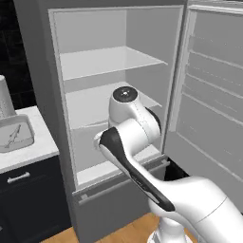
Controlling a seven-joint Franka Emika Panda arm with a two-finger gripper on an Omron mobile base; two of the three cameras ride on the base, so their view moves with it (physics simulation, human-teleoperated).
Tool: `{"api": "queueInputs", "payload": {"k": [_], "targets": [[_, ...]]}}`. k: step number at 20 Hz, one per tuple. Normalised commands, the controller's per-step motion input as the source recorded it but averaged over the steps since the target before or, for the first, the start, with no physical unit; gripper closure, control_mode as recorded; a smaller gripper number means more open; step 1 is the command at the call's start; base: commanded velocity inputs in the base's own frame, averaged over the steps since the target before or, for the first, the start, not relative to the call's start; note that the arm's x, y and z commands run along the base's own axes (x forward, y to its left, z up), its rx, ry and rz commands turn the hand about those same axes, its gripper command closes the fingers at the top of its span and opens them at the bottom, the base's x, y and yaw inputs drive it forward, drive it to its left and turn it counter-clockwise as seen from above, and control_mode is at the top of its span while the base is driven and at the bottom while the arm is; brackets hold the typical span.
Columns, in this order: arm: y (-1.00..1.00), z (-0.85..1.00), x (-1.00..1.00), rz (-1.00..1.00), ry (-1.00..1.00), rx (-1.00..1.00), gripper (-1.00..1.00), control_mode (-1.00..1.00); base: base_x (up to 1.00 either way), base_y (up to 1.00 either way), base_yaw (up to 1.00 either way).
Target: Place one lime and one fish in each tupperware on the nearby counter, to pack two identical lunches.
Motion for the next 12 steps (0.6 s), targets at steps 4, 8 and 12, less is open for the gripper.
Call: {"api": "queueInputs", "payload": {"k": [4, 8, 12], "targets": [[0.00, 0.00, 0.00, 0.00, 0.00, 0.00, 1.00, 1.00, -0.51, 1.00, 0.03], [0.00, 0.00, 0.00, 0.00, 0.00, 0.00, 1.00, 1.00, 0.02, 1.00, 0.00], [0.00, 0.00, 0.00, 0.00, 0.00, 0.00, 1.00, 1.00, 0.53, 1.00, 0.00]]}}
